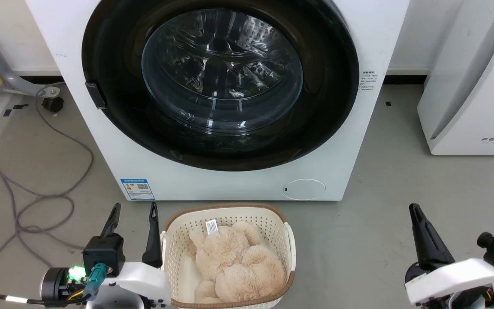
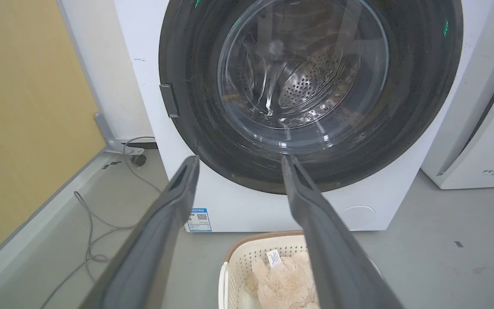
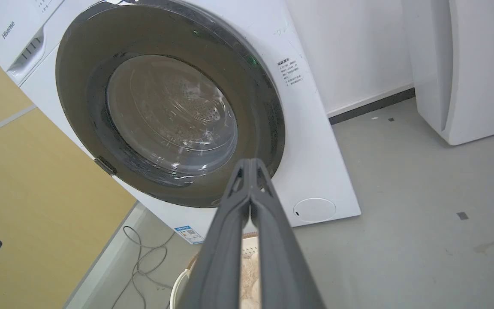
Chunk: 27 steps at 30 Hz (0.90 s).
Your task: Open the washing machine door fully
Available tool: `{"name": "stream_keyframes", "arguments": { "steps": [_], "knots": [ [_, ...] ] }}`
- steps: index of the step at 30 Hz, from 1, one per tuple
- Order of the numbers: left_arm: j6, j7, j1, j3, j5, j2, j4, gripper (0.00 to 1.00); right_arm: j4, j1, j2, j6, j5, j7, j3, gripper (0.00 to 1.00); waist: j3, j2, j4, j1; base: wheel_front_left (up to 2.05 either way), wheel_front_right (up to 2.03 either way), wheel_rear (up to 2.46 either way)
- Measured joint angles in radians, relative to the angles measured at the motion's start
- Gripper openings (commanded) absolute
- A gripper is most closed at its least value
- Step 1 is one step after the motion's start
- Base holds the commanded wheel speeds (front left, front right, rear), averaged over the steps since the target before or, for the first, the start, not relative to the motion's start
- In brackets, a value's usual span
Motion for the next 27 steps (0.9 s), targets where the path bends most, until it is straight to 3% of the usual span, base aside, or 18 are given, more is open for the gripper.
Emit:
{"name": "stream_keyframes", "arguments": {
  "steps": [8, 27],
  "knots": [
    [0.009, -0.017, -0.016, -0.007, 0.0, 0.0, 0.002, 1.0, 0.07, -0.054, 0.0, 0.0, 0.191, 0.064, -0.043, 0.0, 0.015, 0.0, 0.002, 0.0, 0.0, 0.0, 0.0],
    [0.031, -0.053, -0.097, -0.022, -0.003, 0.0, -0.015, 1.0, 0.253, -0.319, -0.051, 0.0, 0.448, 0.129, -0.157, 0.0, 0.129, 0.0, 0.019, 0.0001, 0.0, 0.0, 0.0]
  ]
}}
